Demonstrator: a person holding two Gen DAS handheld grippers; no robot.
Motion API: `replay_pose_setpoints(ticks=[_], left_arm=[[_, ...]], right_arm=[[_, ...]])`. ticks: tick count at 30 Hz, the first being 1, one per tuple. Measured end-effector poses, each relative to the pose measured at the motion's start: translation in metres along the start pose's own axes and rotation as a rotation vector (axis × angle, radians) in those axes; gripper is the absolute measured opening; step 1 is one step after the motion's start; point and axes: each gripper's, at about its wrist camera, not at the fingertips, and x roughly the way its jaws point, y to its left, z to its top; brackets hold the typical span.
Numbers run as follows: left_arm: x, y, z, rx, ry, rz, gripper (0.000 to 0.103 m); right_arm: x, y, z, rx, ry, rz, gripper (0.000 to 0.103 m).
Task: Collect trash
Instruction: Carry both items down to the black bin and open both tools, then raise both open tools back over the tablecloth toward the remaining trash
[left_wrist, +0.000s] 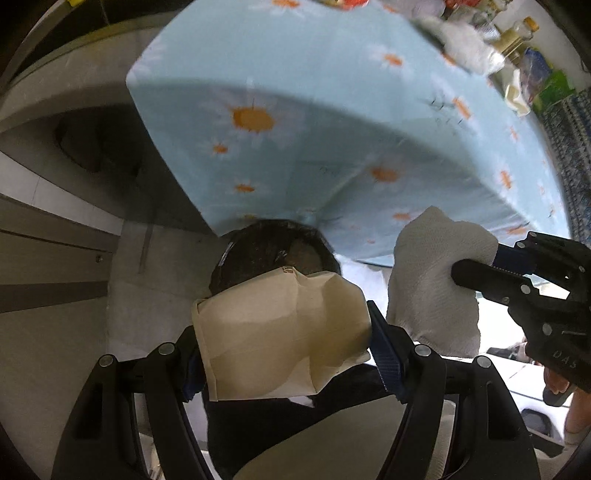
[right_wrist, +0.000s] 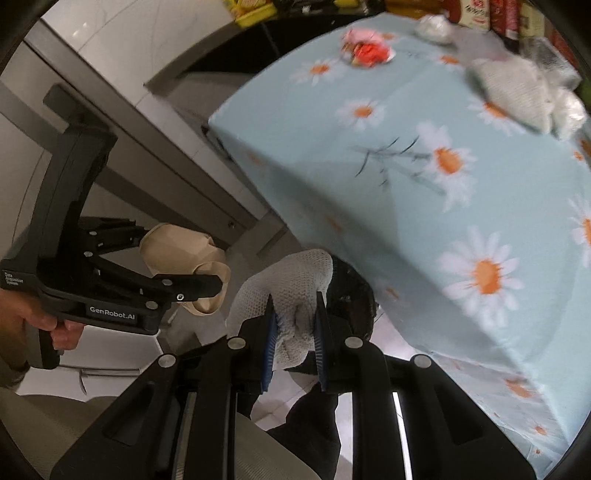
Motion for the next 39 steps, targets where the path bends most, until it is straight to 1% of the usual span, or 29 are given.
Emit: replay_pose_setpoints(ticks=[4, 10, 12, 14, 16, 19, 21, 24, 39], left_arm=[[0.012, 0.002, -0.003, -0.001, 0.029, -0.002, 0.073], [0.022, 0.008, -0.002, -0.003, 0.044, -0.006, 0.073], [0.022, 0.009, -0.001, -0.008, 0.046, -0.010, 0.075], [0.023, 0.012, 0.001, -0.012, 0.056, -0.012, 0.075], [0.023, 0.013, 0.003, -0.019, 0.061, -0.016, 0.076], [0.027, 0.015, 0.004, -0.020, 0.067, -0.006, 0.083], [0.028, 0.015, 0.005, -0.022, 0.069, 0.003, 0.083], [0.031, 0.017, 0.005, -0.028, 0.076, 0.006, 0.083], [0.020, 0.018, 0.009, -0.035, 0.058, 0.017, 0.083]], right_arm=[[0.015, 0.001, 0.000, 0.007, 0.028, 0.006, 0.020], [0.020, 0.001, 0.001, 0.015, 0.038, 0.004, 0.021], [0.022, -0.001, 0.004, 0.033, 0.047, 0.017, 0.028], [0.022, -0.002, 0.005, 0.050, 0.054, 0.038, 0.030], [0.021, -0.001, 0.006, 0.049, 0.052, 0.035, 0.032], [0.021, -0.001, 0.008, 0.058, 0.051, 0.045, 0.036], [0.023, 0.000, 0.012, 0.067, 0.051, 0.053, 0.040], [0.023, -0.001, 0.014, 0.078, 0.049, 0.068, 0.040], [0.010, -0.008, 0.009, 0.101, 0.018, 0.056, 0.040]])
